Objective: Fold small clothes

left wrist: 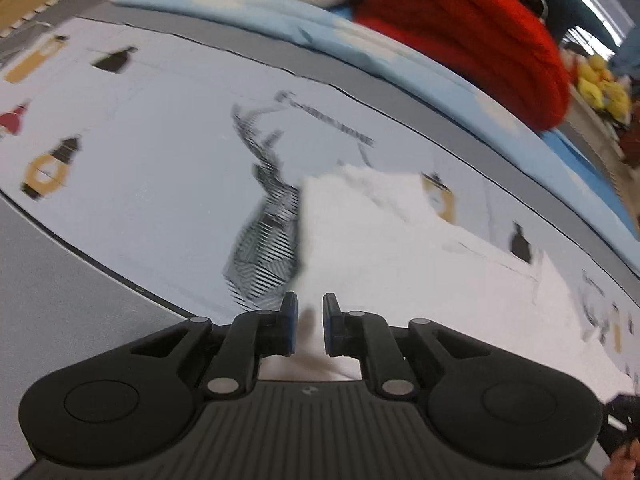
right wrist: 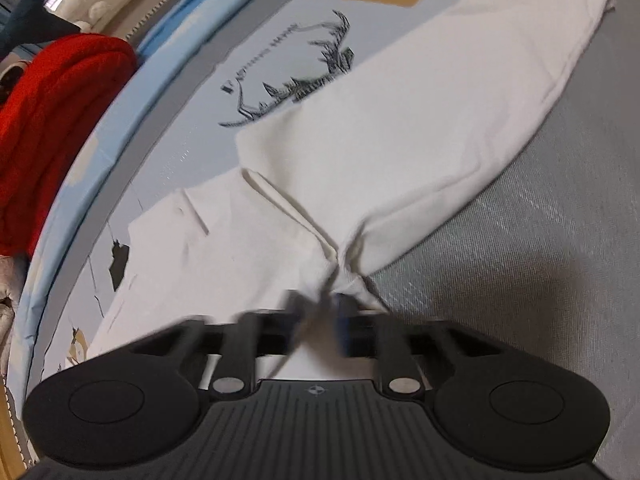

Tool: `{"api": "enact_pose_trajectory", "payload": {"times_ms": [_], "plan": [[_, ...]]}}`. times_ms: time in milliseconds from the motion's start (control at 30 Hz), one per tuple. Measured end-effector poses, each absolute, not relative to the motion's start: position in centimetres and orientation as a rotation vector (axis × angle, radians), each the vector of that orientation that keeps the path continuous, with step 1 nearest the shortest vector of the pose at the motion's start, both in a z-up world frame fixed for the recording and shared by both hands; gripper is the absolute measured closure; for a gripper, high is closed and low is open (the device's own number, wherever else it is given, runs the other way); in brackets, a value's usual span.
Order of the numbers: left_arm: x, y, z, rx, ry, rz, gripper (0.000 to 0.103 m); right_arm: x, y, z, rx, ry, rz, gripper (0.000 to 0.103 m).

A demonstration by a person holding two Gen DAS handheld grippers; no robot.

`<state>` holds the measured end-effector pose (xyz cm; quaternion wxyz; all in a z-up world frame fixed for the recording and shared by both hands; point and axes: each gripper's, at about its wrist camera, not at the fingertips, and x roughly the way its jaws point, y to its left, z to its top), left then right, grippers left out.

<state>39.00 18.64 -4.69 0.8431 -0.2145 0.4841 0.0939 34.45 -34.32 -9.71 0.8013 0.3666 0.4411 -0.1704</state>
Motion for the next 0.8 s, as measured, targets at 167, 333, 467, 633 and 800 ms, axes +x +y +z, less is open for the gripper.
{"api": "enact_pose_trajectory", "payload": {"times_ms": [167,333,467,633,800], "plan": [[39.3,19.8,-8.3,-0.53,1.164,0.221,0.091,34.0,-33.7,-7.5,0.752,0.822,-0.342,0.102],[39.1,20.0,-7.2,-0.534,1.123,0.221,0.083,34.1,-34.7,-9.5,0.773,0.942,-0.481,0.087],[39.7,19.1,-5.7,-0.495,1.07,0.205,0.074,33.5,-33.9,-7.3,0.677,0.834,-0.521,0.078],[39.5,19.2,-6.6,-0.528,1.106,0.216,0.074,33.4,-33.3,-4.8,0.612,0.688,-0.438,0.075],[39.5,18.1,-5.4,-0.483,1.066,0.191,0.074,34.5,-33.4,-7.2,0.724,0.808,-0.326,0.073]]}}
